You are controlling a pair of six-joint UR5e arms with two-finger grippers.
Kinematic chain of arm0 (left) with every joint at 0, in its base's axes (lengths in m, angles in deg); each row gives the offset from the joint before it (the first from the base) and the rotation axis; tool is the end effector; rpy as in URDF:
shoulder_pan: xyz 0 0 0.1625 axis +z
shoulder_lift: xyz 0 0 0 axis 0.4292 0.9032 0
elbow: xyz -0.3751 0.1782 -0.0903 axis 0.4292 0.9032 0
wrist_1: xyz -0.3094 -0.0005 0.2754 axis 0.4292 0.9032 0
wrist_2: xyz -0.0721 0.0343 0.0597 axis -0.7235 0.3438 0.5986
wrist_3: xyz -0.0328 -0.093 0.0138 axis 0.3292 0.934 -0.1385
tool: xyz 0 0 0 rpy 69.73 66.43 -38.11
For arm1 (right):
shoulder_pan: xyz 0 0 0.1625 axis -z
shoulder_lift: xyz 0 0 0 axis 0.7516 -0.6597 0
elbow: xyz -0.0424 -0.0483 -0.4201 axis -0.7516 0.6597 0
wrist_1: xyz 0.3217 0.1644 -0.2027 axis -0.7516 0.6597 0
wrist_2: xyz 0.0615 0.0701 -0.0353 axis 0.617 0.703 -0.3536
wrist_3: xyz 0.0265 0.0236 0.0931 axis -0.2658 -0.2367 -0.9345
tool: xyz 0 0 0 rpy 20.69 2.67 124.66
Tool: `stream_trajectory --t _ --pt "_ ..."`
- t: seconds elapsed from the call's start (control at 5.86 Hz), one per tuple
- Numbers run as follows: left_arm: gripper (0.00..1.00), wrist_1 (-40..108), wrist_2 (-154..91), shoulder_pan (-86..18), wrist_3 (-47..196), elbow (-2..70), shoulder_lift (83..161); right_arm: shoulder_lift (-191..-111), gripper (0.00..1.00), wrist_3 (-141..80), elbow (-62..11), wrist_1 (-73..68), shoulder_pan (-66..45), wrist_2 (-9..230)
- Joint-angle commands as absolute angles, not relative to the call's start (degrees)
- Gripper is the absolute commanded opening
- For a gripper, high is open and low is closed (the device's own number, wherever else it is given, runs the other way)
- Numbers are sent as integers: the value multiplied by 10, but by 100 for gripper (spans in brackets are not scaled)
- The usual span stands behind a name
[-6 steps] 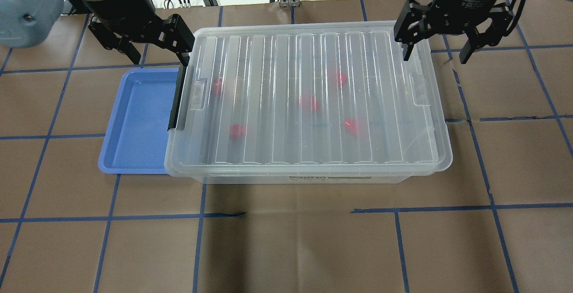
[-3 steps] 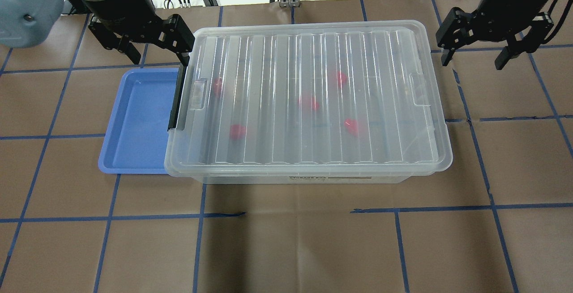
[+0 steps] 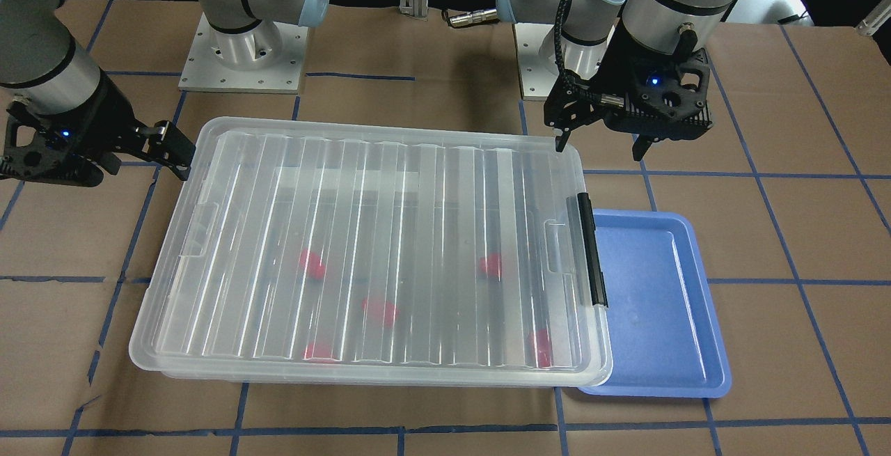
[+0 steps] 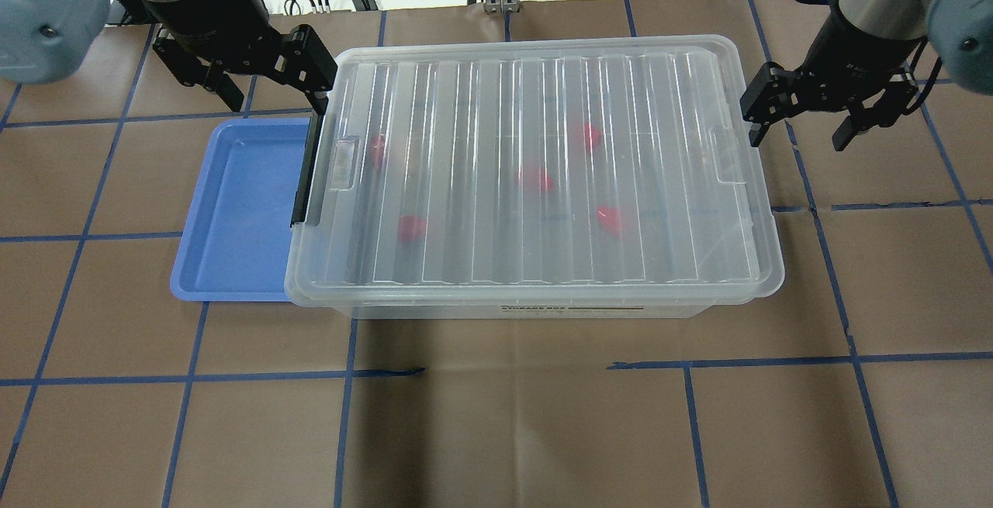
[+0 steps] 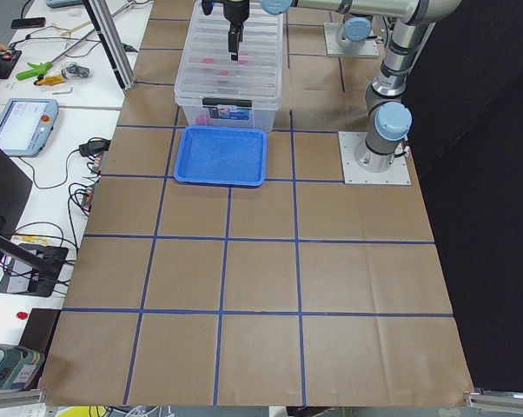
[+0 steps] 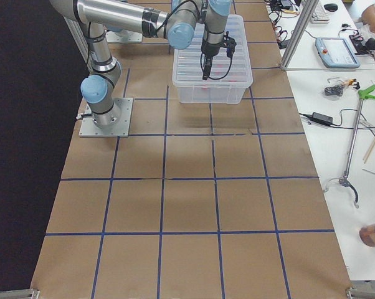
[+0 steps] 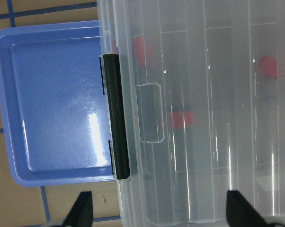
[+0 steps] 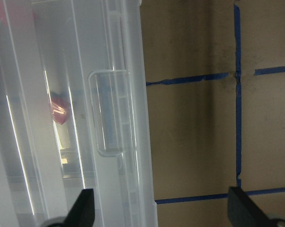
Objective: Place red block in blue tray from box
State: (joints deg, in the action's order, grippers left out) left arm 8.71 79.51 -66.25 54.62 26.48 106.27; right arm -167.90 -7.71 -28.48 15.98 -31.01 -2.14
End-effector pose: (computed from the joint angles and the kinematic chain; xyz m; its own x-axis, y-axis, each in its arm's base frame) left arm -0.1494 -0.5201 0.5081 -0.9935 0.1133 0.0067 0.1131 0.9931 -0.0314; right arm 0.0418 -0.5206 0.4161 -0.9976 0.0683 -0.0137 0.0672 0.9955 0.0667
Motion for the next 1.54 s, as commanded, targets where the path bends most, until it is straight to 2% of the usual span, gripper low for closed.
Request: stream_trajectory --t 0.0,0.34,1.37 --pt "98 87 795 -663 546 264 1062 -1676 100 -44 -336 234 -309 -23" --pt "98 87 795 -663 546 265 1061 -1672 100 -44 -380 291 -299 -24" --pt "98 87 795 -663 546 265 1061 -1671 100 51 -399 308 -232 -23"
